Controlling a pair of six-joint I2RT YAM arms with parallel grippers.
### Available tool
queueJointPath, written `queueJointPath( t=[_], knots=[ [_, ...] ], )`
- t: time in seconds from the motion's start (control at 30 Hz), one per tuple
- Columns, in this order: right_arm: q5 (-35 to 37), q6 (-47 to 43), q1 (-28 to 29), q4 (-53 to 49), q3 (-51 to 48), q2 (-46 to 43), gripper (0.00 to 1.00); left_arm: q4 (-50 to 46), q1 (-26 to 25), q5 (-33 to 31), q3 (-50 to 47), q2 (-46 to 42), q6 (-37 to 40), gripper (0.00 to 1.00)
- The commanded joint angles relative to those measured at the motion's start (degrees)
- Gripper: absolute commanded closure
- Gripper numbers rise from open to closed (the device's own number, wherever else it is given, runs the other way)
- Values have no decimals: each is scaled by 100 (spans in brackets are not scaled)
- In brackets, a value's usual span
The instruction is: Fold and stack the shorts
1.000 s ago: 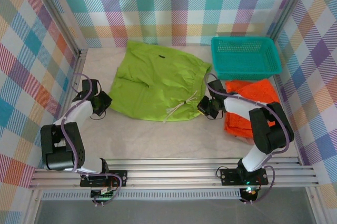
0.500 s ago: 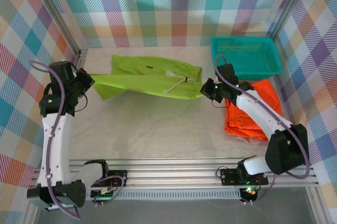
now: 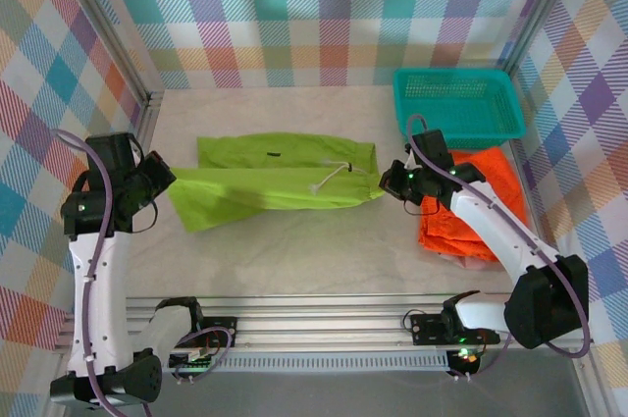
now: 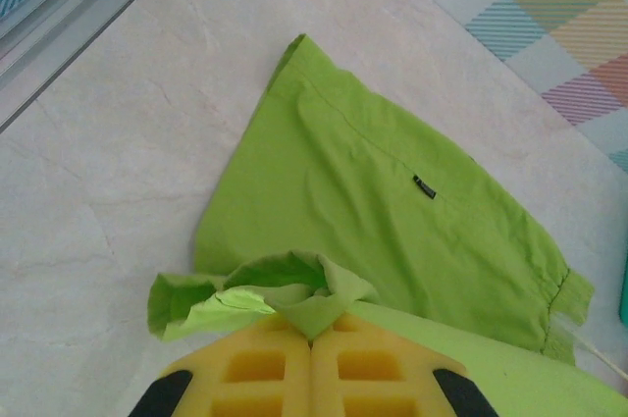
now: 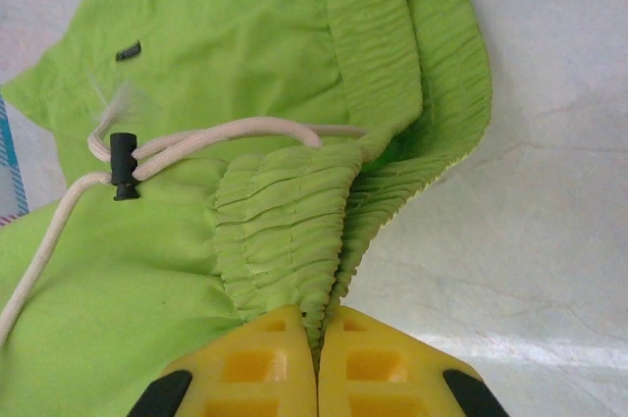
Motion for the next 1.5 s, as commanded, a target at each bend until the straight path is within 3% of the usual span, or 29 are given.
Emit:
queueJointPath(
  t=[0.0,0.2,0.4,0.57,0.77,0.97,1.23,1.4,1.47],
  knots=[
    [41,-226,-76,-178,94,-161,100,19,-8,-141,437,-37,203,100],
    [42,-288,-83,-66,707,-288,100,47,-4,149,1478,529,197,100],
    [179,-308,-81,-11,1100,-511,100,-156,-4,-122,2347,781,360,100],
    [320,-353,-81,-46,799,-798,100,-203,-4,-54,1964,462,563,100],
    [29,-313,-80,-216,220,-818,100,-305,-5,649,802,8,622,100],
    [26,-140,-78,-176,-196,-648,100,-148,-4,510,-250,-110,375,100],
    [691,85,-72,-3,366,-332,100,653,-4,291,341,809,165,100],
    [953,127,-88,57,1000,339,99,1157,-4,238,732,1697,48,100],
    [980,172,-117,80,1296,751,94,1300,-4,188,930,2174,33,100]
  ],
)
